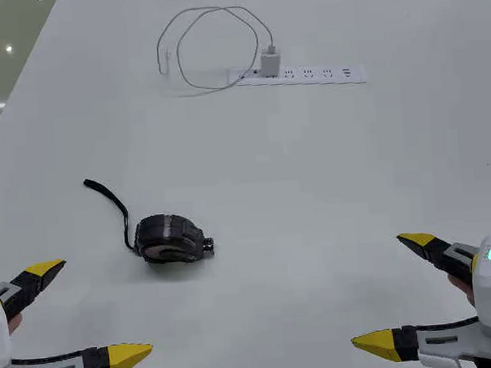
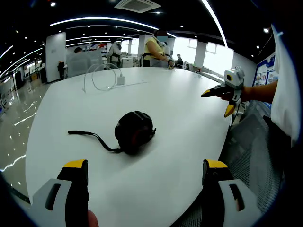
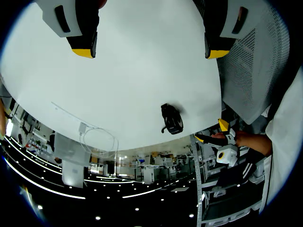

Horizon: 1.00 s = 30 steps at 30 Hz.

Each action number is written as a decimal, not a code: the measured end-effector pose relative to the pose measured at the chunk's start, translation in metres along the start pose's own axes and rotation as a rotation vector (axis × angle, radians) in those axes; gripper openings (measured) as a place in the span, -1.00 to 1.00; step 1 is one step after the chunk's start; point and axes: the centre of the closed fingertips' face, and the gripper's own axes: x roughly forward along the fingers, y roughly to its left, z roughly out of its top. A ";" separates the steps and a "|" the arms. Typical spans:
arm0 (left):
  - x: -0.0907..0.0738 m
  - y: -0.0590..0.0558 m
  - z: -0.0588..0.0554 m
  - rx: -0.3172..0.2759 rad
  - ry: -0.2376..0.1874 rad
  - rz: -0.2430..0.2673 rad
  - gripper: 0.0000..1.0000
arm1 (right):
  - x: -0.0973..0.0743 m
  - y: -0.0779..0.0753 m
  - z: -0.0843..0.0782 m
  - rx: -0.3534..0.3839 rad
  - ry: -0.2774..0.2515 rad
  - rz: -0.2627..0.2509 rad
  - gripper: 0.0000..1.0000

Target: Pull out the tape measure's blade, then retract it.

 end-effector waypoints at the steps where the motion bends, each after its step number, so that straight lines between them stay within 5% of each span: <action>1: 0.000 0.000 0.000 0.001 0.001 -0.002 0.98 | 0.000 0.000 0.000 0.001 -0.001 0.000 0.87; 30: 0.012 0.000 0.006 0.041 0.014 -0.042 0.98 | 0.010 0.000 0.002 -0.026 0.008 0.026 0.84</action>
